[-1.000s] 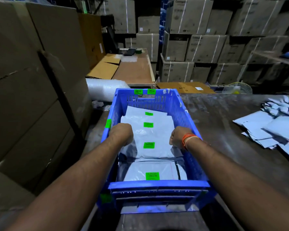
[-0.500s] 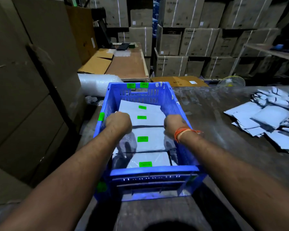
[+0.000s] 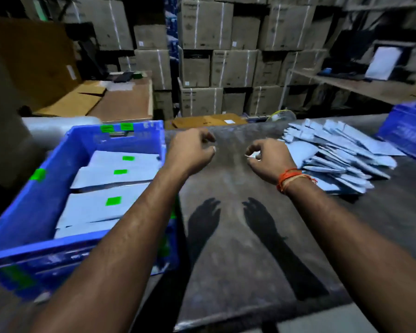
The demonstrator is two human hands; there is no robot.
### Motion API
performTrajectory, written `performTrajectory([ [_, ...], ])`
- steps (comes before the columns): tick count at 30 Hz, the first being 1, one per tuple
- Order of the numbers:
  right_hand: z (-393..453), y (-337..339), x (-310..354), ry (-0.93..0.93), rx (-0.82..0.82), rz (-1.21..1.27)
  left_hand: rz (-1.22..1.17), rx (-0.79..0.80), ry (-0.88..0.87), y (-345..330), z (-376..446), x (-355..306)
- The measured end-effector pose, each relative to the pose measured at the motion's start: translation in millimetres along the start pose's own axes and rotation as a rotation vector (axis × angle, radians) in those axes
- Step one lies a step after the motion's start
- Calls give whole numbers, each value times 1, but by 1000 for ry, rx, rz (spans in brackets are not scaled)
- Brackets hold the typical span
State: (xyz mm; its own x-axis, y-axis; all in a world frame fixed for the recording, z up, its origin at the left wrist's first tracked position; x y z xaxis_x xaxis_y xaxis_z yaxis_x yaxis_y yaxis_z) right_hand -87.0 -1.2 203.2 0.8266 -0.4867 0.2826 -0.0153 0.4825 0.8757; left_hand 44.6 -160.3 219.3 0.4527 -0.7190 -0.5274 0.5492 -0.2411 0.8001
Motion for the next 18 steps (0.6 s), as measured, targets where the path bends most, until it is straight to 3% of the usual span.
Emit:
performTrajectory([
  [5,-68,25,-137,-147,44,-33,-69,127,-70,-113,-29,-106],
  [10,-141,42,-233,-261,93,-29,-104,288,-148,-226,-60,-204],
  [18,-191,72,-361,-375,-14,-12,-134,328,-255,-330,-48,-321],
])
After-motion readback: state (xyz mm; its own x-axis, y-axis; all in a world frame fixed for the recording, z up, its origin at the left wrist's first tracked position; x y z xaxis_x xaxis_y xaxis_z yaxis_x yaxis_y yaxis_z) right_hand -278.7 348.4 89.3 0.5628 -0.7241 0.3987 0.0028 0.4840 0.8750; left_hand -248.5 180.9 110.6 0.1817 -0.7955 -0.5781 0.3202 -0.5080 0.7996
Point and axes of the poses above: each hand's wrist, its own z-axis towards the middle knuckle, its own y-axis out of the back of the hand, x = y × z, the point moved 5 cm from there along z, towards the middle knuckle, and after that the axes turned 9 degrees about y, right-handed, at the moved point
